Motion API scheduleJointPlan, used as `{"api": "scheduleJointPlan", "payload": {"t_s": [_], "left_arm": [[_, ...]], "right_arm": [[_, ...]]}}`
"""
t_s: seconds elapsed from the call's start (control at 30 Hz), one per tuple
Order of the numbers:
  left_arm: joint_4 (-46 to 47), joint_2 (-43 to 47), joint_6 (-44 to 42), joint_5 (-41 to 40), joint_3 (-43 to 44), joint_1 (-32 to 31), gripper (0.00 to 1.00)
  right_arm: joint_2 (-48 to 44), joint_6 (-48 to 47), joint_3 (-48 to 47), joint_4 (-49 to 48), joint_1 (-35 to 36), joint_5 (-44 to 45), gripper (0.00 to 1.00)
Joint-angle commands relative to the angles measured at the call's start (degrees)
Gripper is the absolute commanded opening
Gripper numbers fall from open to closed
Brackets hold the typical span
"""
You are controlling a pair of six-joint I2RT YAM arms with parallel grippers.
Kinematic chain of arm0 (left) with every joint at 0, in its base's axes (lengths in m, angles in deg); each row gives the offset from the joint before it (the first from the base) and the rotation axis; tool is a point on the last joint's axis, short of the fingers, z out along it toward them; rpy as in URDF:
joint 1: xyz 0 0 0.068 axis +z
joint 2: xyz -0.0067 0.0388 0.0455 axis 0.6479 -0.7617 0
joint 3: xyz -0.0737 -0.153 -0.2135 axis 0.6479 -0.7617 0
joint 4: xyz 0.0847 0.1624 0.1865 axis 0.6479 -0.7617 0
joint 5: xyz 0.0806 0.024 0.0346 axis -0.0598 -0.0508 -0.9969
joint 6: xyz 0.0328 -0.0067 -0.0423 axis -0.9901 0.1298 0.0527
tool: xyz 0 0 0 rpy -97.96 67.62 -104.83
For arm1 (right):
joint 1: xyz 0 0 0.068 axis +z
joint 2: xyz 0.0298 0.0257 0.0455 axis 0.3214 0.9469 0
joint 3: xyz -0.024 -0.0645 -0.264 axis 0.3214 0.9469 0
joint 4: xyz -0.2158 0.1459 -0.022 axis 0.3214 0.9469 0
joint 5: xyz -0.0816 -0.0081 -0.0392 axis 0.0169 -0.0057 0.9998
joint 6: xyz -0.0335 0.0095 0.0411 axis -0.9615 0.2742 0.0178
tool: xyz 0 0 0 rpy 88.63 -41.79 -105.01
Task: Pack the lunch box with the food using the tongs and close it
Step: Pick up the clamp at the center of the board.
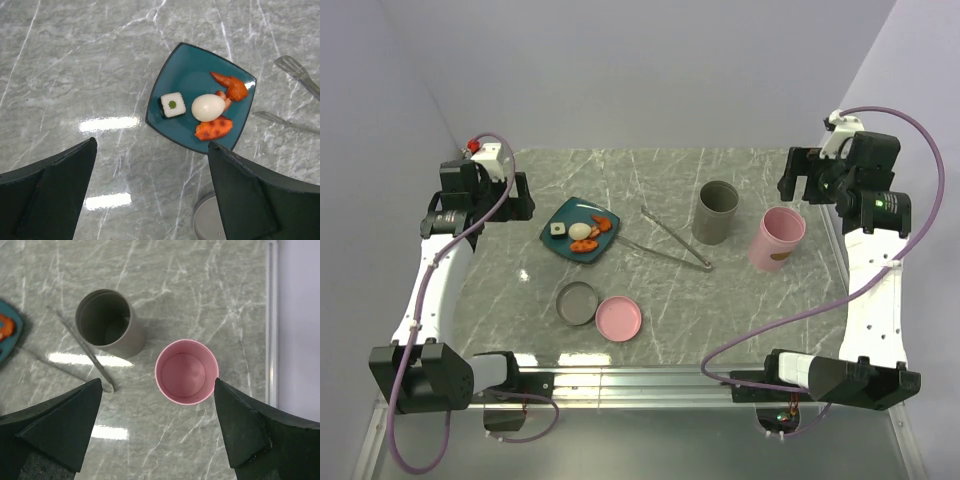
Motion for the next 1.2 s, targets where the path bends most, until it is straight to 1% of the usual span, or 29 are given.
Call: {"api": "scheduleJointPlan", "payload": {"t_s": [0.0, 0.07, 0.1, 0.2, 0.27, 0.3, 0.4, 0.43, 0.47, 0.57, 0.7, 0.8, 1.07, 1.17], "left_arm": [[2.92, 3.83, -0.29, 1.61, 0.63, -0.39, 0.99], [3.97, 4.54, 1.11, 1.87, 0.45, -0.39, 0.99], [4.24, 5.33, 1.38, 2.92, 0.19, -0.39, 0.99], [6.08, 7.08, 2.44, 6.87, -0.95, -0.39, 0.99], [8.44, 8.4, 2.61, 8.9, -1.92, -0.39, 0.99], [9.42, 9.63, 2.88, 10.3, -3.31, -0.39, 1.0], [13.37, 12.35, 3.58, 12.15, -6.39, -0.39, 0.99], [13.73, 12.89, 3.41, 13.2, -6.84, -0.39, 0.99], [13.91, 13.33, 3.06, 13.65, -7.19, -0.39, 0.99], [12.33, 13.77, 1.48, 13.3, -6.67, -0.39, 1.0], [9.52, 14.21, -0.37, 13.04, -5.96, -0.39, 0.99], [10.04, 15.09, 0.77, 13.12, -6.93, -0.3, 0.99], [10.22, 15.35, 2.09, 13.48, -8.07, -0.39, 0.99], [9.69, 15.09, 1.74, 14.96, -7.99, -0.39, 0.99]], "right_arm": [[-1.86, -4.93, -3.41, 1.86, 0.38, -6.79, 1.0], [-3.08, -7.39, -3.5, 3.44, 0.29, -8.82, 1.0], [-3.44, -8.88, -3.24, 4.4, 0.38, -12.83, 1.0], [-5.19, -13.37, -1.57, 7.66, 0.9, -18.47, 1.0], [-5.37, -16.18, 1.14, 9.33, 2.92, -19.2, 1.0], [-5.46, -16.8, 2.38, 9.6, 4.58, -18.15, 1.0], [-6.77, -18.3, 9.05, 7.68, 13.97, -14.29, 1.0], [-7.22, -18.21, 10.98, 4.8, 19.05, -11.67, 1.0], [-7.65, -18.21, 14.48, 3.29, 20.93, -10.33, 1.0], [-6.09, -18.12, 17.67, 0.02, 26.46, -6.11, 0.99], [-0.56, -18.83, 18.64, -2.26, 30.69, -3.48, 0.97], [2.7, -18.83, 20.84, -7.17, 33.76, 0.66, 0.97], [11.05, -17.86, 22.34, -15.27, 37.73, 1.37, 0.96], [14.39, -17.77, 23.21, -18.43, 38.7, 2.24, 0.97]]}}
